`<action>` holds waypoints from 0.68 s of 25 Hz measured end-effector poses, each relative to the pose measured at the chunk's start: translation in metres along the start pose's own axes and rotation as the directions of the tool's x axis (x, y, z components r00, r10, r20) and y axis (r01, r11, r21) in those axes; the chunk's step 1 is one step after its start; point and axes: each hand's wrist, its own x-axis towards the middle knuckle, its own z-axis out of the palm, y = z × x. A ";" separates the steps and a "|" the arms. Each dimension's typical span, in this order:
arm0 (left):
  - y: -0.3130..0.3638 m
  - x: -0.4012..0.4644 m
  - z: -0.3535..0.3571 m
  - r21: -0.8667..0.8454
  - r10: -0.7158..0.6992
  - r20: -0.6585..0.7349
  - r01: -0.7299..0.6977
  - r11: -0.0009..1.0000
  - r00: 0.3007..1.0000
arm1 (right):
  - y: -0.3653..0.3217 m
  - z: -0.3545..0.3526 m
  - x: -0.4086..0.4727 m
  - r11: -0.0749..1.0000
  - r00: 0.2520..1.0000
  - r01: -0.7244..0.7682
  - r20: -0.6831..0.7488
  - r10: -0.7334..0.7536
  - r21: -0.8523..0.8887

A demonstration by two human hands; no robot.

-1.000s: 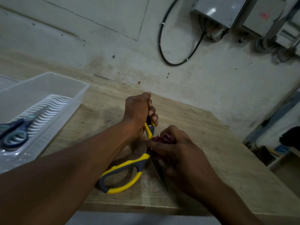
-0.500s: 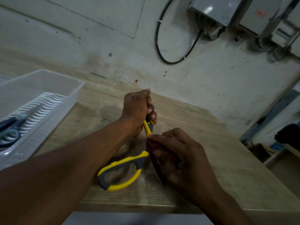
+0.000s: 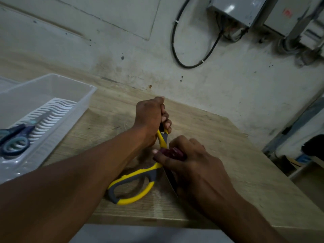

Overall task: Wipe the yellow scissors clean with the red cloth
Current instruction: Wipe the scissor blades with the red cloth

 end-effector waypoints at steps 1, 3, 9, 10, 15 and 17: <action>-0.001 -0.001 0.001 -0.005 -0.007 0.004 0.007 1.000 1.000 | -0.001 0.002 -0.005 1.000 1.000 -0.010 0.003 0.010 0.009; -0.001 -0.003 0.000 -0.017 -0.026 0.012 0.026 1.000 1.000 | -0.003 0.000 -0.022 0.997 0.999 -0.040 0.034 0.038 0.068; 0.001 -0.003 0.005 0.004 -0.017 -0.003 0.017 1.000 1.000 | -0.004 0.000 -0.006 0.997 0.998 -0.061 -0.026 0.062 0.042; 0.000 -0.003 0.004 0.000 -0.026 -0.014 0.026 1.000 1.000 | -0.004 0.003 -0.009 0.998 0.998 -0.052 -0.040 0.053 0.037; 0.000 -0.003 0.003 0.023 0.005 -0.023 -0.005 1.000 1.000 | 0.003 -0.003 -0.027 0.995 0.994 -0.047 -0.094 0.056 0.088; -0.002 -0.003 0.007 0.027 0.016 0.013 -0.016 0.999 1.000 | 0.009 -0.001 -0.029 0.987 0.988 -0.070 -0.130 0.089 0.146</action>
